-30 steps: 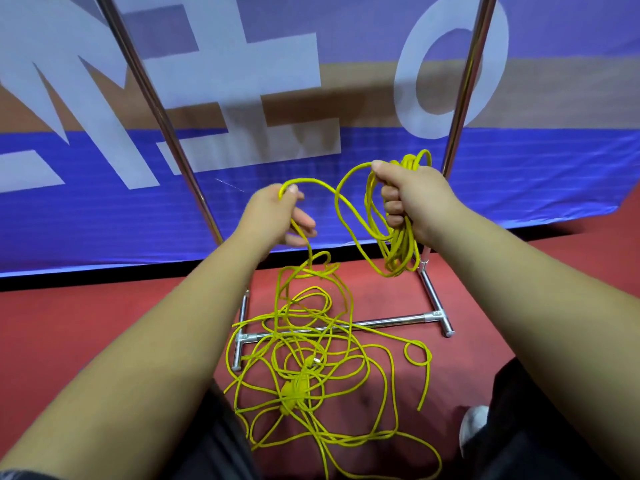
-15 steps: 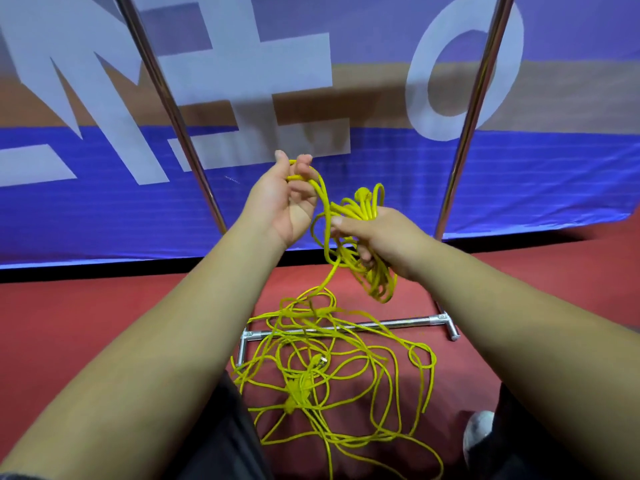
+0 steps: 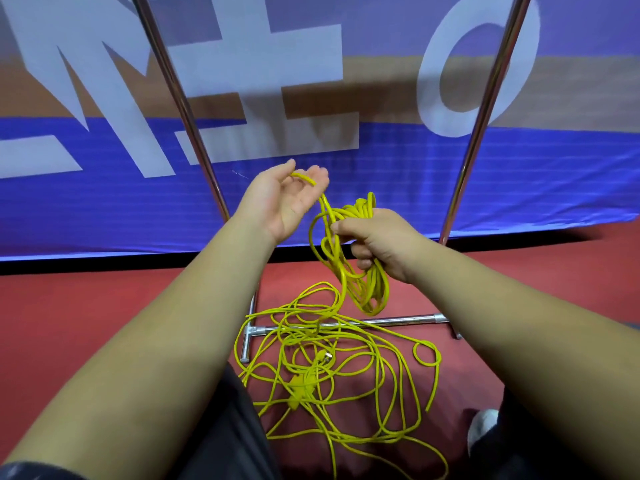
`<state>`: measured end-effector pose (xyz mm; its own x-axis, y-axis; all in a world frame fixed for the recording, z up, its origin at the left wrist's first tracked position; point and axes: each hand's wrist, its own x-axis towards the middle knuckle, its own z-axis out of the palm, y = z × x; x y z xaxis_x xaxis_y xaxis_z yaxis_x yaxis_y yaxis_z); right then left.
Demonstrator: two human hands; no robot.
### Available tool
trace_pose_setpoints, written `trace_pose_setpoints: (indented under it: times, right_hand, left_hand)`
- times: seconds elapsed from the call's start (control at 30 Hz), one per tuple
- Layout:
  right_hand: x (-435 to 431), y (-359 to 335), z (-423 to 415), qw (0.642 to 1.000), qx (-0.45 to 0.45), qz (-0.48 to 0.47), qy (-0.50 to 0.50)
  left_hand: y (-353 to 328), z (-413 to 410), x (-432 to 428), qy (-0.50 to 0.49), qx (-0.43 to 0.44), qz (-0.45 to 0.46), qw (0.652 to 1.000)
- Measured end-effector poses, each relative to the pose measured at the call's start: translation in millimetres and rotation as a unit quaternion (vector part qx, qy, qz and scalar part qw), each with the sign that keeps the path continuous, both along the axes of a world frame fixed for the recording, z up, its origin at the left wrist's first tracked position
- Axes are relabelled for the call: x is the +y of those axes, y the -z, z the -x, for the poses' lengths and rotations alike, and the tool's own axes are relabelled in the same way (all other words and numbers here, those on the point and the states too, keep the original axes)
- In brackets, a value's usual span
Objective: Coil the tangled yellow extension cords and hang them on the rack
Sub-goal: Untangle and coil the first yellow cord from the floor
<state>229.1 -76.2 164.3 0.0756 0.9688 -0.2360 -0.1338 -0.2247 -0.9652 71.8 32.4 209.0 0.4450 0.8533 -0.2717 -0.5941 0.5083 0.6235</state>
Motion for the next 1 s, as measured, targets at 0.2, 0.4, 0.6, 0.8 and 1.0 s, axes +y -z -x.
trace_pose_setpoints:
  times: [0.2,0.4,0.6,0.8,1.0]
  right_hand:
    - [11,0,-14,0.993,0.055,-0.012,0.101]
    - [12,-5,-26,0.991,0.069,-0.016,0.114]
    - [18,-12,-39,0.981,0.115,0.005,0.153]
    - [16,-12,-66,0.968,0.076,-0.015,0.240]
    - [18,-6,-87,0.940,-0.003,-0.018,0.340]
  left_hand:
    - [11,6,-8,0.126,0.373,-0.109,0.913]
    - [34,-8,-38,0.339,0.454,-0.314,0.762]
    - [47,-22,-28,0.142,0.360,-0.114,0.915]
    - [51,11,2,0.095,0.389,0.028,0.916]
    - [45,32,3,0.207,0.627,-0.193,0.726]
